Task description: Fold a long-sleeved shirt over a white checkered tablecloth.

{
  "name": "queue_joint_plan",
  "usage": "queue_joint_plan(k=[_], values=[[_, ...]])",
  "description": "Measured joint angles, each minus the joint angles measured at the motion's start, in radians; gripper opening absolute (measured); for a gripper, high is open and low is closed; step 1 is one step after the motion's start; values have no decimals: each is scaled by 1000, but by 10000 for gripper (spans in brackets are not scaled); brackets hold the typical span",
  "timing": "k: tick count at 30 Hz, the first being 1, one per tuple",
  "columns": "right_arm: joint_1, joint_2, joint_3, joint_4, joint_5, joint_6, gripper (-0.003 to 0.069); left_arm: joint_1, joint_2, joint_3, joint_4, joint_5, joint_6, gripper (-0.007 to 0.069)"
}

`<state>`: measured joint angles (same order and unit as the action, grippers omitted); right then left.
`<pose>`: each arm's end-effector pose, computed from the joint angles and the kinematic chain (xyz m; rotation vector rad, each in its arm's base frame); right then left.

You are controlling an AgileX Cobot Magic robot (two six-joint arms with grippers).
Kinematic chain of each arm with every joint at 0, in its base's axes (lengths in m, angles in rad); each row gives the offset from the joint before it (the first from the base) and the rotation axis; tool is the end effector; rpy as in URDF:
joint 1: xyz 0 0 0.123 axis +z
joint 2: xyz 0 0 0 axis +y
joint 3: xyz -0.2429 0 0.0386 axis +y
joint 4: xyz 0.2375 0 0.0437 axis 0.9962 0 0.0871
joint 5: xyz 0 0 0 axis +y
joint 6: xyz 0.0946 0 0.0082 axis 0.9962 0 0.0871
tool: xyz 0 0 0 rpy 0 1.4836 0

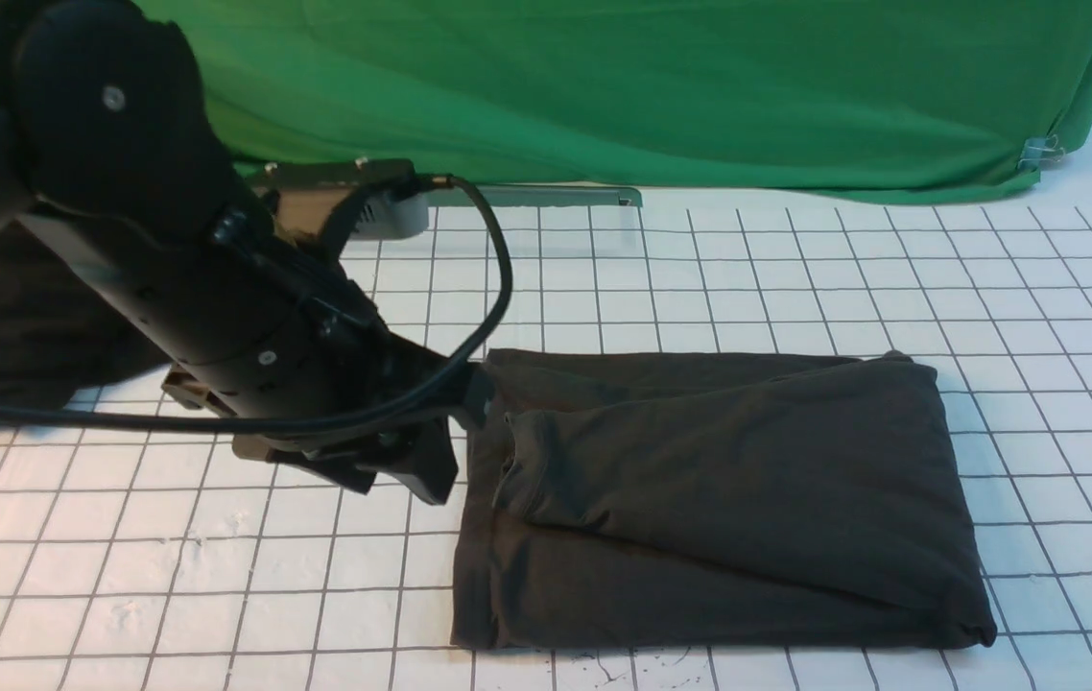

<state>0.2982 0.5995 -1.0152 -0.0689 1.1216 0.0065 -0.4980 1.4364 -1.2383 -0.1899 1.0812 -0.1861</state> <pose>0.0955 0.0232 0.3729 -0.3158 2.1656 0.0874 0.2405 -0.1488 0.2782 0.3575 2.7934 -0.4266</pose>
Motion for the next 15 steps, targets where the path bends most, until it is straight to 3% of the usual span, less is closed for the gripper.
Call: queue_joint_plan(k=[4, 9, 15], values=[[0, -179, 83, -2, -119, -19, 3, 0, -7, 0, -3, -38, 0, 181], [0, -422, 317, -2, -392, -66, 0, 0, -8, 0, -4, -86, 7, 20], [0, -475, 436, -2, -550, -77, 2, 0, -8, 0, -5, -100, 13, -4]])
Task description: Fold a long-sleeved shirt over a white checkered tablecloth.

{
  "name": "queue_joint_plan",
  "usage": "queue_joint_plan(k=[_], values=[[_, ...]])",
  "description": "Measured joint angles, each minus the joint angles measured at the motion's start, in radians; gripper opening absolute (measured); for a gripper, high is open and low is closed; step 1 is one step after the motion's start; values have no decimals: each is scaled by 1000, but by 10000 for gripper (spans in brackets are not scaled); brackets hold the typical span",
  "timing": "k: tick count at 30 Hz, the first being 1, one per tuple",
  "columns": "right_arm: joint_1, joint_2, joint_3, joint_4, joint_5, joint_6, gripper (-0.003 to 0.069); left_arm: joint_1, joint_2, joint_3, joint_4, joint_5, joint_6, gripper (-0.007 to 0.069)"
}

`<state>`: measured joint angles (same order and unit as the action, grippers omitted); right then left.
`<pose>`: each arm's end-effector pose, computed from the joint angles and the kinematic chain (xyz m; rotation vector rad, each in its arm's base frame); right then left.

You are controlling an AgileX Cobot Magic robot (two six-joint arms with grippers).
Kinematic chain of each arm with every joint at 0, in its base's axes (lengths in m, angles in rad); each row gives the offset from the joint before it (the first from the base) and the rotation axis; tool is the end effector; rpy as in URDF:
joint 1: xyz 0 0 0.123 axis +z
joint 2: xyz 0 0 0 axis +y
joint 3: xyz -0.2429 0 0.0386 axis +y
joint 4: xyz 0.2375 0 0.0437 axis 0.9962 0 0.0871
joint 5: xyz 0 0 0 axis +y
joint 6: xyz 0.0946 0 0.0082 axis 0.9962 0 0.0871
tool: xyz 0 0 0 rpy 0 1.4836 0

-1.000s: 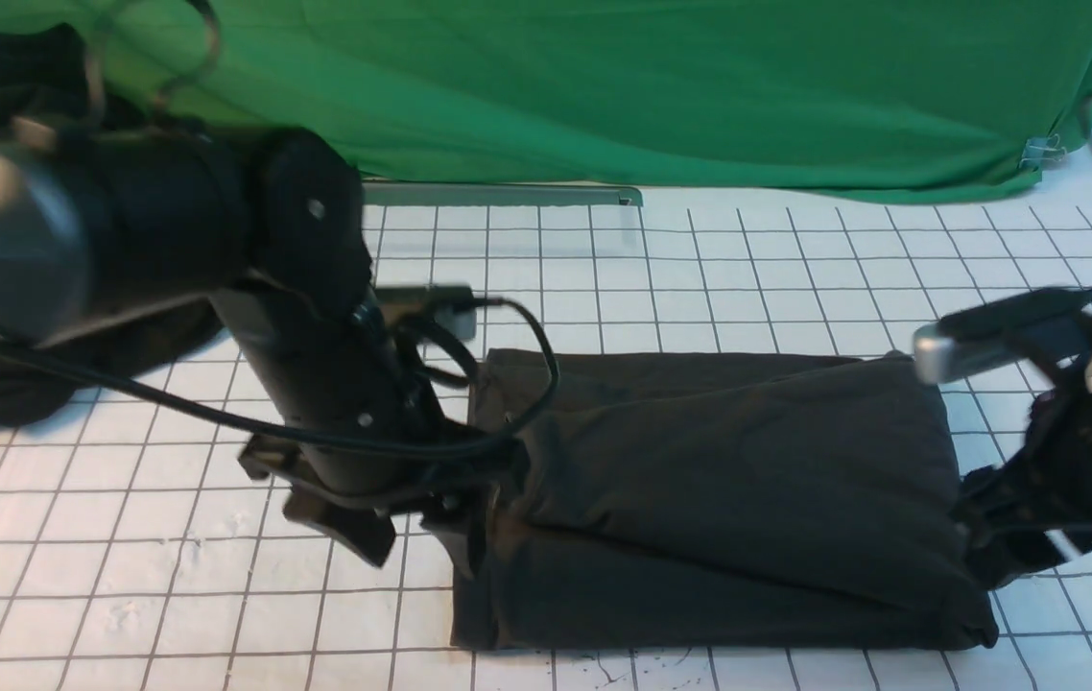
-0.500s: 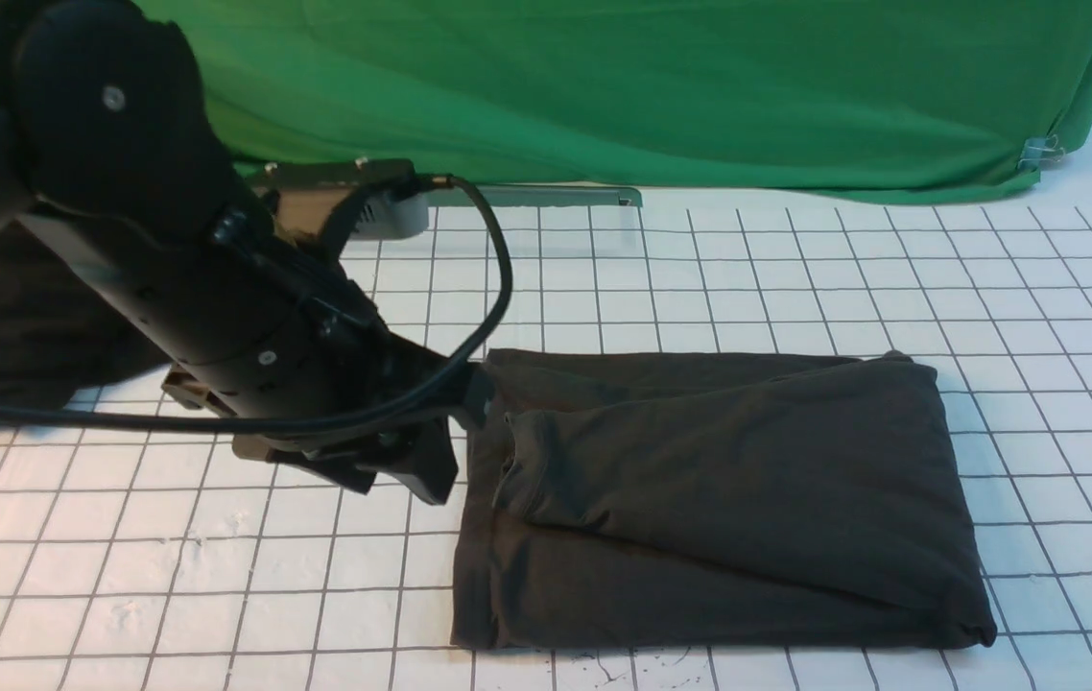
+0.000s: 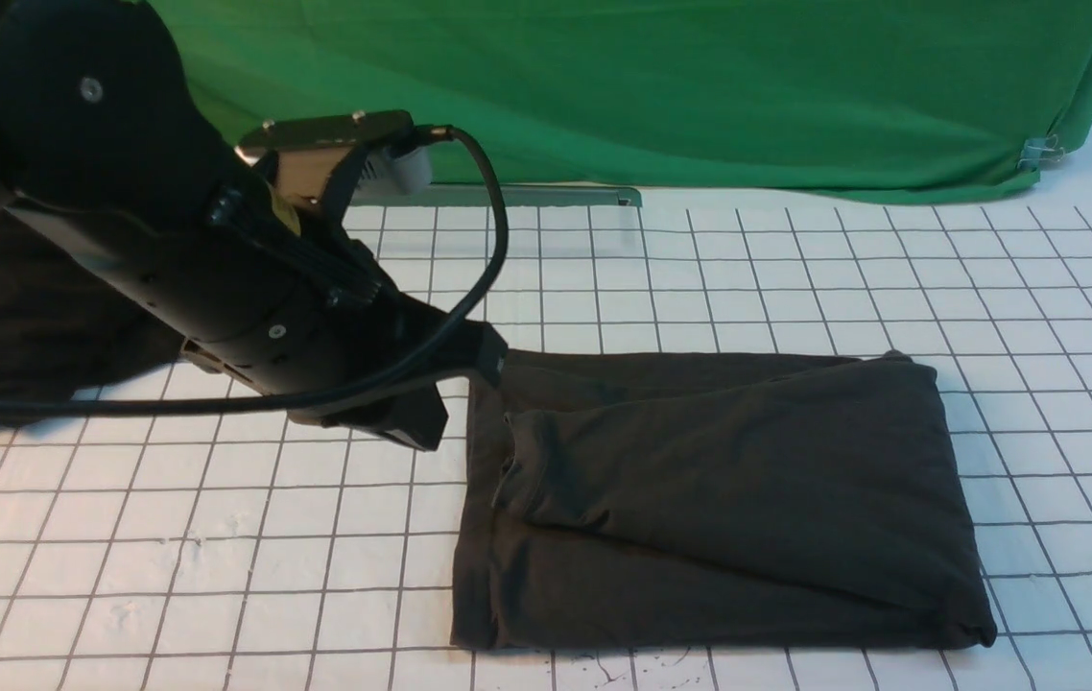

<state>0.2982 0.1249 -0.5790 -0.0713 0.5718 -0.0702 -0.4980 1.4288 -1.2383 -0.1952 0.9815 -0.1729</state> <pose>0.0516 0.0120 0.3322 -0.3110 1.5705 0.0997 0.2472 -0.1519 0.2844 0.3465 2.6855 -0.4633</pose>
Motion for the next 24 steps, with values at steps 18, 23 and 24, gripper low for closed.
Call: queue_joint_plan(k=[18, 23, 24], values=[[0, -4, 6, 0, -39, 0, 45, 0, 0, 0, -1, -4, 1, -3], [0, -4, 6, 0, -39, 0, 57, 0, 0, 0, -1, -6, 1, -3], [0, -4, 6, 0, -39, 0, 57, 0, 0, 0, -1, -6, 1, -3]])
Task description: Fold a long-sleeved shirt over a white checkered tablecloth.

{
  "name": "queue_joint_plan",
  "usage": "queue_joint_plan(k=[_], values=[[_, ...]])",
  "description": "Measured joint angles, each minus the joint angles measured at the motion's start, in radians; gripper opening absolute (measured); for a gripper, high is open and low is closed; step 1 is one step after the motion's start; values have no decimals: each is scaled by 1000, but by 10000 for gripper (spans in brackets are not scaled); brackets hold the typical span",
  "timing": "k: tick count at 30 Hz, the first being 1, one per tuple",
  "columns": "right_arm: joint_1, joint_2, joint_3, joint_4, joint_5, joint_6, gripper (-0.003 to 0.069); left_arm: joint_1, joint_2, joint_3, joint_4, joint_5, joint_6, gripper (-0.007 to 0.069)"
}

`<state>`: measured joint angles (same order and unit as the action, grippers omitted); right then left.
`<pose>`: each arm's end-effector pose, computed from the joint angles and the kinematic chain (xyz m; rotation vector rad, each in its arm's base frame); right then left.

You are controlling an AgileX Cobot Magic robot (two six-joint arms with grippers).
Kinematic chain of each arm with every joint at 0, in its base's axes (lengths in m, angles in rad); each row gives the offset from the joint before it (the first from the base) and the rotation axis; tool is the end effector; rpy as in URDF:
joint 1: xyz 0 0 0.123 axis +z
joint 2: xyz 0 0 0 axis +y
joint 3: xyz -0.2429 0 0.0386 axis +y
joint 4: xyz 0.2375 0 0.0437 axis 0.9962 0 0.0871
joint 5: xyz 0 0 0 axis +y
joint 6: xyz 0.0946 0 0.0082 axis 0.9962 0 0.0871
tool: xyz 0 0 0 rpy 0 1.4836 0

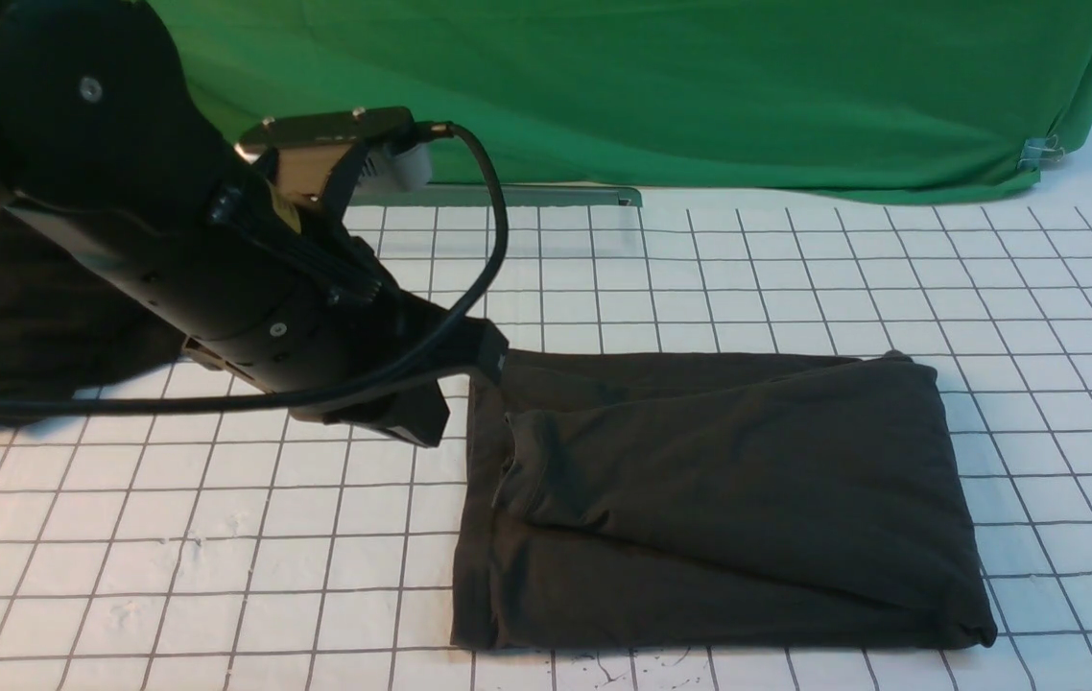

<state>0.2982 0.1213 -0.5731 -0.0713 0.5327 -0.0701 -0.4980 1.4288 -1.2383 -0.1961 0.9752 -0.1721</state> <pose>0.0517 0.0123 0.3343 -0.3056 1.5342 0.1029 0.2477 -0.1521 0.2846 0.3455 2.6793 -0.4660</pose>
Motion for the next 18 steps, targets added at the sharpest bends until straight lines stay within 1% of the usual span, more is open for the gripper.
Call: queue_joint_plan(k=[7, 9, 11, 12, 14, 16, 18], values=[[0, 0, 3, 0, -6, 0, 70, 0, 0, 0, -5, -9, 0, -3], [0, 0, 21, 0, -35, 0, 73, 0, 0, 0, -5, -20, 0, -3], [-3, -7, 71, 3, -115, 0, 78, 0, 0, 0, -5, -38, 0, -3], [-3, -10, 83, 3, -124, 0, 78, 0, 0, 0, -7, -42, 0, -3], [-27, -32, 160, 7, -210, 0, 85, 0, 0, 0, -12, -63, 0, -2], [-41, -41, 197, 7, -227, 0, 87, 0, 0, 0, -13, -75, 0, -1], [-92, -64, 282, 8, -235, 0, 94, 0, 0, 0, -16, -99, 0, 1]])
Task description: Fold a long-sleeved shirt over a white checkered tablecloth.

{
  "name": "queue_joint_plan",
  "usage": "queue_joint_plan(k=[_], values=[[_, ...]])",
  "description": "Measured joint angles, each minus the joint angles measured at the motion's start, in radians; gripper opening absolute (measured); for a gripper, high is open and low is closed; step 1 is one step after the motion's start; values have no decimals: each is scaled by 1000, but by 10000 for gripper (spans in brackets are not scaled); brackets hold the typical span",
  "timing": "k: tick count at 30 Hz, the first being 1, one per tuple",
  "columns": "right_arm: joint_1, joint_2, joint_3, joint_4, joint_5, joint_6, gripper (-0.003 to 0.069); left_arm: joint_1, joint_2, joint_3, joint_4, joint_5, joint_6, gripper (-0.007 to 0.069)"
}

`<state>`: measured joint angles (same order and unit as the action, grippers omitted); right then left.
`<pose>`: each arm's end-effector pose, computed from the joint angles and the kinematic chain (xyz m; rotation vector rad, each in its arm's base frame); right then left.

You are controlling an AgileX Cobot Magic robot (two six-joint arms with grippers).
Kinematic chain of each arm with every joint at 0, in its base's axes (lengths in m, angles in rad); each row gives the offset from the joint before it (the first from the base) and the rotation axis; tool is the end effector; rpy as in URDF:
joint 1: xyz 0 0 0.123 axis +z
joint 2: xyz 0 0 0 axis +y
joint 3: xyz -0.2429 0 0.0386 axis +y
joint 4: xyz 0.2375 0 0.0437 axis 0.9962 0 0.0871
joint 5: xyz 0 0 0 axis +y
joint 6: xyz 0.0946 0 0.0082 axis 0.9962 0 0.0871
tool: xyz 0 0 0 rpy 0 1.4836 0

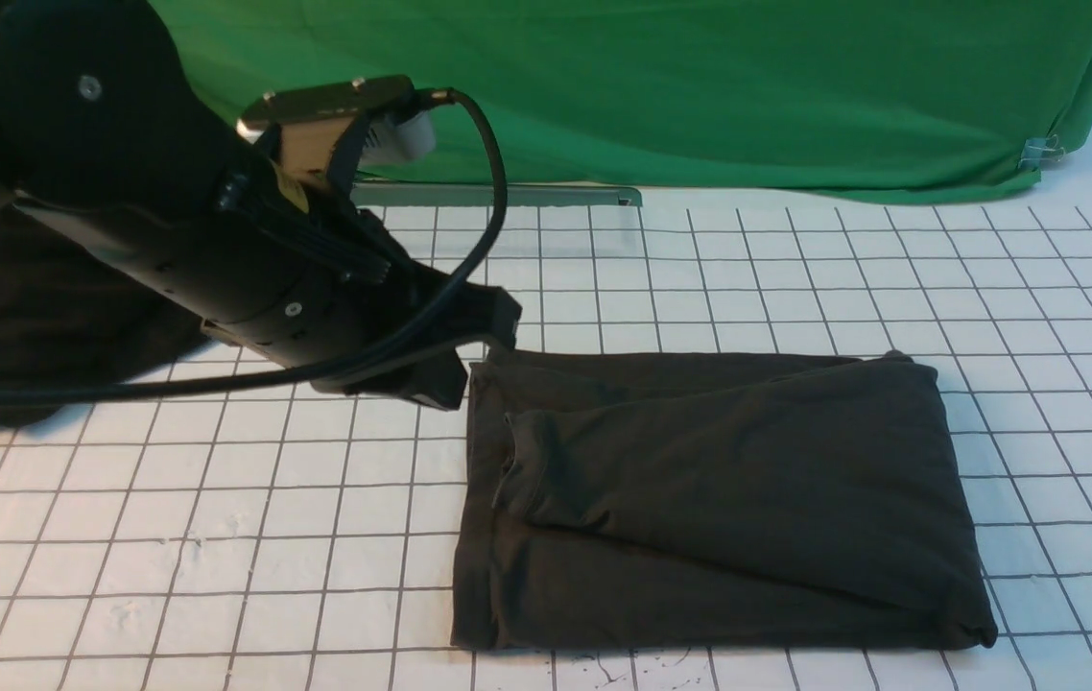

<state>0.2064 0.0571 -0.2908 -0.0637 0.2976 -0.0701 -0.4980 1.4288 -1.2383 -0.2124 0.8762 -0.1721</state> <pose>0.0743 0.0137 0.2751 -0.2452 1.5276 0.0453 0.2548 -0.1560 0.2896 0.3109 2.5852 -0.5128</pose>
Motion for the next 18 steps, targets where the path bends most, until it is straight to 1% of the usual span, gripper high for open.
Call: queue_joint_plan(k=[9, 12, 18], values=[[-160, -54, 218, 0, 6, 0, 118, 0, 0, 0, 8, -32, 0, 1], [-181, -54, 268, 0, 6, 0, 125, 0, 0, 0, 27, -32, 0, 1], [-187, -54, 297, 0, -28, 0, 142, 0, 0, 0, 64, -31, 0, 2]])
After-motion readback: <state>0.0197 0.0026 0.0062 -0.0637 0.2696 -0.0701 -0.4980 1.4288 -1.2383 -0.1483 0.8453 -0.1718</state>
